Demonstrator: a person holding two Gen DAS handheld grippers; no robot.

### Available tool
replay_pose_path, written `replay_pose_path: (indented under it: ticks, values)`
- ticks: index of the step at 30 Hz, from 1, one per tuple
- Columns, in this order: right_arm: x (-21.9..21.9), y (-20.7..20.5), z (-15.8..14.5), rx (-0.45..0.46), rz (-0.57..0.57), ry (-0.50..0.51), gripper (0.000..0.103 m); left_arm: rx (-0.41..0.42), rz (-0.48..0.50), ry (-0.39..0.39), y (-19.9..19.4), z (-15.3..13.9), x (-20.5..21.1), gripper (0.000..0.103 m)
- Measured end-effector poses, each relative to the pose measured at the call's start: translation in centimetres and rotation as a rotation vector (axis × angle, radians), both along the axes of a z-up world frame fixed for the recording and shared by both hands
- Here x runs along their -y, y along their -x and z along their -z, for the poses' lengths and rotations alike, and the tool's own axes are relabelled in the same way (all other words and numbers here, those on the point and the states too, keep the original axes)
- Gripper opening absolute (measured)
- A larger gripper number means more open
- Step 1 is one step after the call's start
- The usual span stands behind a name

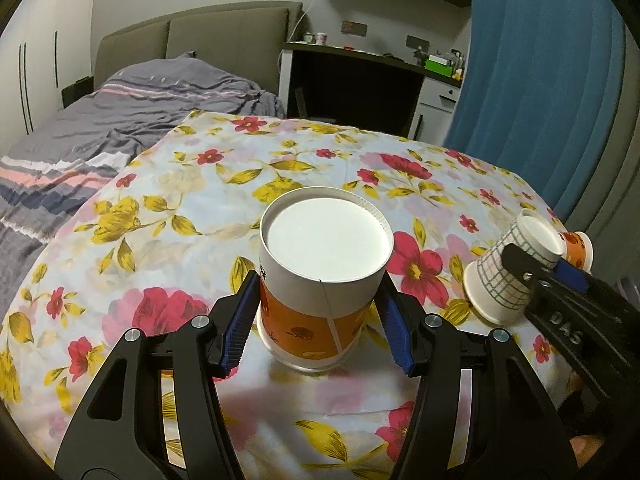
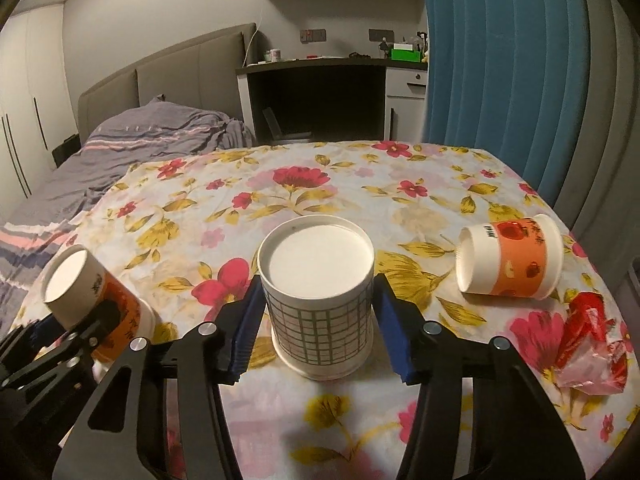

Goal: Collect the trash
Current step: 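Grasp the orange paper cup with the left tool while the right tool grasps the white grid cup, then carry the orange cup and grid cup in both tools over the grey bin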

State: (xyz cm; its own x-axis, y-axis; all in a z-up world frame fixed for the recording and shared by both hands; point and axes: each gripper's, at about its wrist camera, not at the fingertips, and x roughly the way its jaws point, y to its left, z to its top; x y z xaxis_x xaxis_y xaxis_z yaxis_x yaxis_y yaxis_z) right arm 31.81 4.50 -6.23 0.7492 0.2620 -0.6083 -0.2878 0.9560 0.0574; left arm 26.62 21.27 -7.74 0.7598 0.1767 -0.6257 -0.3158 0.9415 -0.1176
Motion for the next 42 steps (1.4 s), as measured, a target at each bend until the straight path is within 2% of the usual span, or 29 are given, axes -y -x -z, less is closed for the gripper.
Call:
replay_pose_path:
  ticks: [9,16,32,42]
  values:
    - [3.4,4.4,-2.9,0.062,-0.005,0.028,0.054,0.008,0.034,-0.023,0.3,-0.4,1.1,0.057]
    - [7.2,7.8,-5.3,0.096,0.011,0.056,0.054,0.032,0.108,-0.046,1.7,-2.0,4.2,0.057]
    - [16.2,12.8,-8.3,0.157,0.089,0.074,0.054,0.085,0.359,-0.059,5.4,-6.2,15.9,0.057]
    - [22.9,13.3,-8.0,0.167,0.189,0.091,0.054,0.09,0.52,-0.064,5.1,-7.1,24.4,0.057]
